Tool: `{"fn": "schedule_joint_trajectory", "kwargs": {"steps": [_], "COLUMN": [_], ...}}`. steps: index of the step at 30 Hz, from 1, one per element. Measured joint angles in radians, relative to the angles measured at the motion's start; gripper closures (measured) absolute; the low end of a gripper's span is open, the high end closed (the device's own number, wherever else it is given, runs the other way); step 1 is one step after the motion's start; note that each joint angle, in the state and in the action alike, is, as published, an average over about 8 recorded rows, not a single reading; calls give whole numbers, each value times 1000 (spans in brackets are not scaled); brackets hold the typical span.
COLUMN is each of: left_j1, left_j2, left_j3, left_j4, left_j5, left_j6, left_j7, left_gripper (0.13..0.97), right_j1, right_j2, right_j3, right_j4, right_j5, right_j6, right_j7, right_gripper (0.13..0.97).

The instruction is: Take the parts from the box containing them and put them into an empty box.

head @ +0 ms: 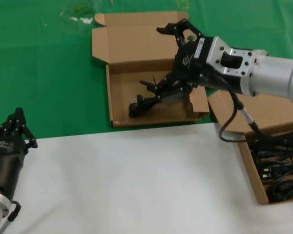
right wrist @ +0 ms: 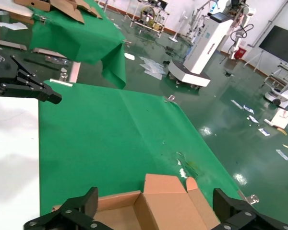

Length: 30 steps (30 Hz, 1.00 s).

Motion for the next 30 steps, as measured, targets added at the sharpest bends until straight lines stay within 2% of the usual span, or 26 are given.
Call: {"fn": "schedule_joint_trajectory", "kwargs": {"steps": [4,8,13,17,26,30], "left_j1": [0,0,0,0,0,0], "left_j2": [0,0,0,0,0,0], "left_j3": [0,0,0,0,0,0], "left_j4": [0,0,0,0,0,0], "left_j5": [0,0,0,0,0,0], "left_j6": [0,0,0,0,0,0], "left_j7": [0,0,0,0,0,0], "left_gripper": [948,943,894,865,721,617], "right_j1": [-14,-40,-83,-122,-213,-253], "right_j2": [-2,-10,-23,-35,-62,-74], "right_j3": [7,19,39,58,101,120], "right_j4": [3,5,8,11,18,22], "right_j5": [9,26,56,83,145,173], "right_j6": [14,42,91,135,237,282], "right_j7": [-2,-11,-27,-41,-73,-88], "right_gripper": [289,247,177,159,129,129]}}
